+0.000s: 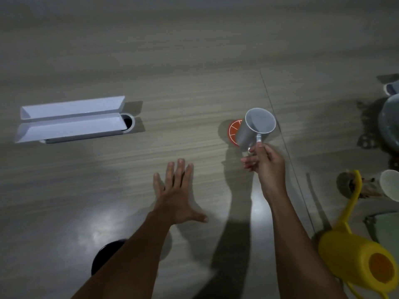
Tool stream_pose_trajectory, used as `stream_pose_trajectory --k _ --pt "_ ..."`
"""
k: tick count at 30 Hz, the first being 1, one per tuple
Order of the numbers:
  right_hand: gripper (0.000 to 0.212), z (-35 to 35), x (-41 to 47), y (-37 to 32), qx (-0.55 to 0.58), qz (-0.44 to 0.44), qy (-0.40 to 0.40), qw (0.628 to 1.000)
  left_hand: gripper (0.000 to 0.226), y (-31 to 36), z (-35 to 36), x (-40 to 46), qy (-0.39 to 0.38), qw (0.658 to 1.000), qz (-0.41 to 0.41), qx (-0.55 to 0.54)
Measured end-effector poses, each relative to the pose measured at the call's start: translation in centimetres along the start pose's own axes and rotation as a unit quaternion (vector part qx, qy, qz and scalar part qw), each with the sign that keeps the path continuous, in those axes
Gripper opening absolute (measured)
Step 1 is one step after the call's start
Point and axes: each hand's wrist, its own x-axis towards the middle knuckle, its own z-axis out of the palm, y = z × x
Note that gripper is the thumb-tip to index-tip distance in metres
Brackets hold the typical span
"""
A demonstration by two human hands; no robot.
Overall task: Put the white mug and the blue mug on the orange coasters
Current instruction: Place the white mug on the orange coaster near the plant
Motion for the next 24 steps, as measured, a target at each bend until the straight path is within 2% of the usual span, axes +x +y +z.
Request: stream_pose_trajectory --k 24 --pt "0.030 0.9 3.4 1.3 0.005 -0.042 -0.005 0.999 0.160 0.6 -0.9 -0.4 -0.017 1.000 -0.022 -0.008"
